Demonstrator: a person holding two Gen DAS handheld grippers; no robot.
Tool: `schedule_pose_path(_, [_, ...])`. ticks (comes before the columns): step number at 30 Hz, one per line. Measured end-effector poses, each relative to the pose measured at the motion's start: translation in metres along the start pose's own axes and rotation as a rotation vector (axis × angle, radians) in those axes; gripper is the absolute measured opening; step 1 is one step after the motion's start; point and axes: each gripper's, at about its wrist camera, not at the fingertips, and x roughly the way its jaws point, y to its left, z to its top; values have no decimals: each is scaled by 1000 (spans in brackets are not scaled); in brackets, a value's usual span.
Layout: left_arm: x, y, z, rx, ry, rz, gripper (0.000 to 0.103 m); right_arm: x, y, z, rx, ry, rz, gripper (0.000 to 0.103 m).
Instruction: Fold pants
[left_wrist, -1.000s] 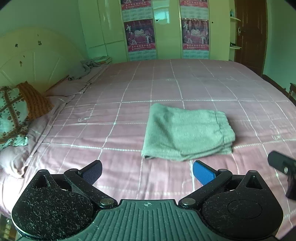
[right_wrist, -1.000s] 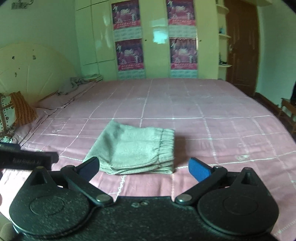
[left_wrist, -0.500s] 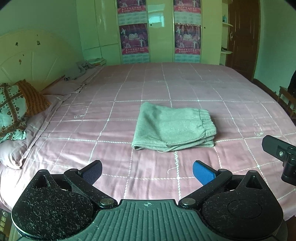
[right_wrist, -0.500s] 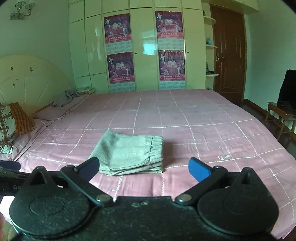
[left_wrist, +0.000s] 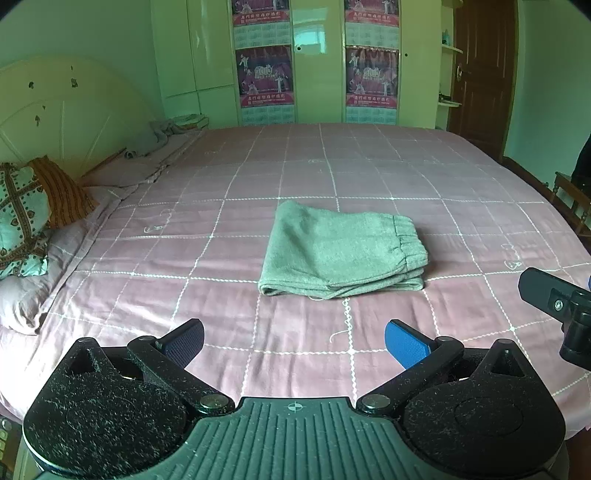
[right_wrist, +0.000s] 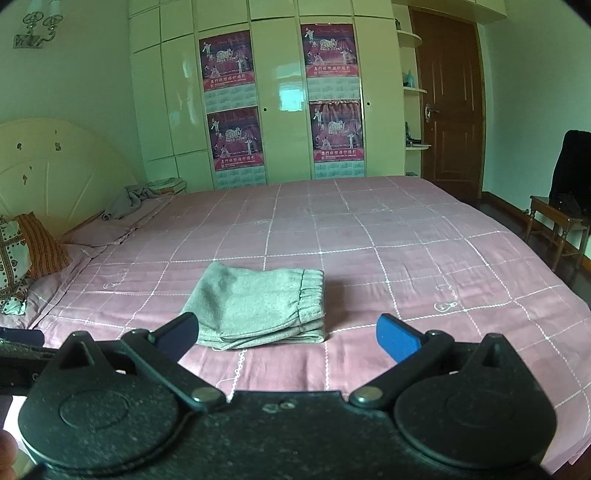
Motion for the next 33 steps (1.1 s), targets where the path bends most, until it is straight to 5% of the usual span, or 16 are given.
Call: schedule_pose_path(33, [14, 0, 2, 2, 21, 10, 103, 12, 11, -5, 17, 29, 9, 103])
